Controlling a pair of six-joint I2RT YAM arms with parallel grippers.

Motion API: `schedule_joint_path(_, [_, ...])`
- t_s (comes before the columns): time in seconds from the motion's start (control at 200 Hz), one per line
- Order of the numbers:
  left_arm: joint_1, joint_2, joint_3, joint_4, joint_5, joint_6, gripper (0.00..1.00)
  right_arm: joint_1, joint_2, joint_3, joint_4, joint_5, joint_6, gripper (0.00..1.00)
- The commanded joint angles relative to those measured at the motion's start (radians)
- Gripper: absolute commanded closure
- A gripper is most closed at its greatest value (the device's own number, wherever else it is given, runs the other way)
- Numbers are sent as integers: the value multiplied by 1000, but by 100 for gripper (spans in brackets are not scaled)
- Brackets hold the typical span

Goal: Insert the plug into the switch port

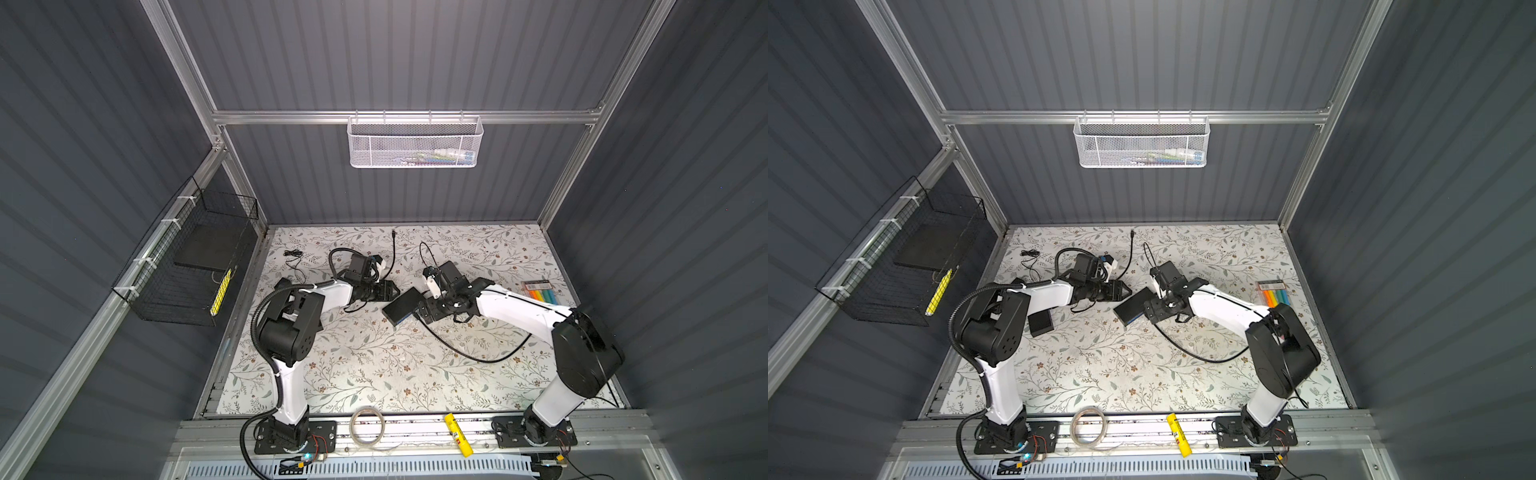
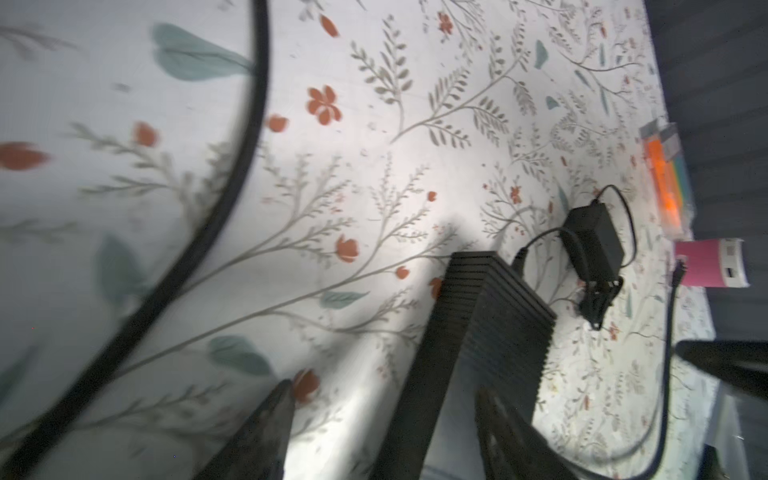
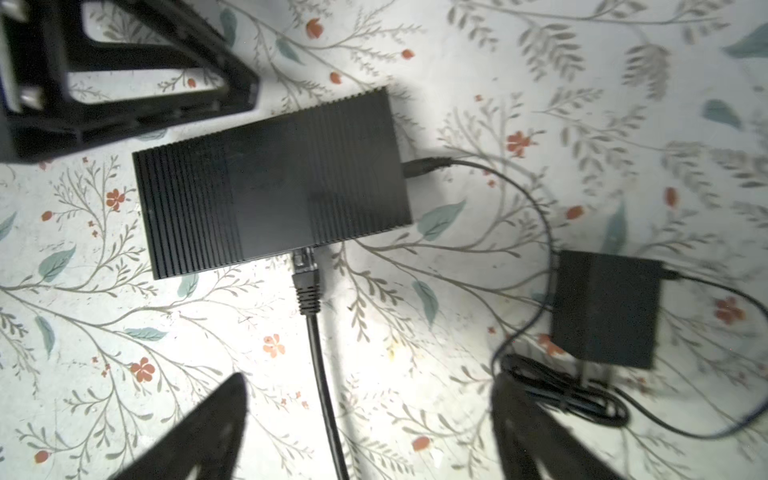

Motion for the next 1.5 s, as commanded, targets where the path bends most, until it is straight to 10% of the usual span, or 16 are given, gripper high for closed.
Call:
schedule_joint_path(0.0, [11,-192,-74,39,-238,67,23,-58,-106,-48,70,116,29,1])
schedule_joint_path(0.44, [128,-526,-506,368,-812,114,8,-365,-464,-535,672,508,-98,1])
schedule_joint_path(0.865, [224,-508,-636,550,-826,187,8,-502,-377,-750,1115,363,-64,1])
schedule_joint_path(1.336, [386,-177,-748,1115,-547,268,6,-585,-221,-786,1402,202,-152,1])
schedule_joint_path(1.496, [386,-199,-670,915,-493,284,0,-602,-154,-836,1548,138,-156,1])
